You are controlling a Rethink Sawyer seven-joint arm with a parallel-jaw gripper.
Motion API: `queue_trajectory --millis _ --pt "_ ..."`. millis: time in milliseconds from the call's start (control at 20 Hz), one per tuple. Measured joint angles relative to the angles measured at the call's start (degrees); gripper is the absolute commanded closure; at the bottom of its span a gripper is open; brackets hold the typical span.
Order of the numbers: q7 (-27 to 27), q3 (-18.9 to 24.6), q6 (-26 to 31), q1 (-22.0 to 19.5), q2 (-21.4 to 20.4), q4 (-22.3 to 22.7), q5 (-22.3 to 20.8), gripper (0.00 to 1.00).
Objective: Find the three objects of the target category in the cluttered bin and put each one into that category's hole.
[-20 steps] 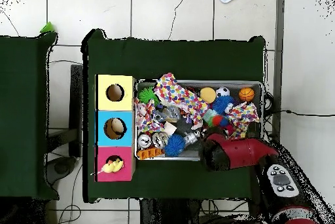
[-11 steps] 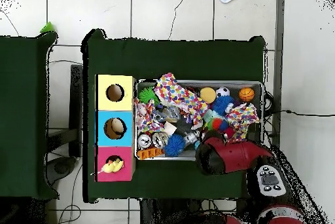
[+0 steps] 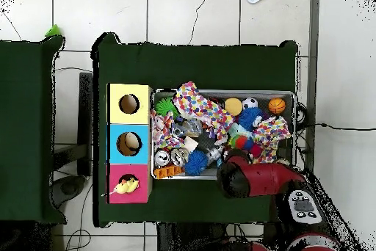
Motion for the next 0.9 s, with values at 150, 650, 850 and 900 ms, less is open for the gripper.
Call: queue_trajectory --millis 150,650,850,900 --pt "0.0 -0.01 -0.57 0.44 0.0 0.69 2.83 0.0" --pt "0.0 -1.01 -4.25 4.37 1.16 2.63 9.7 0.0" --pt "0.0 -1.82 -4.43 6.89 1.96 3.05 12.28 0.0" --pt "0.0 -2.06 -4.44 7.79 2.14 3.13 13.18 0.0"
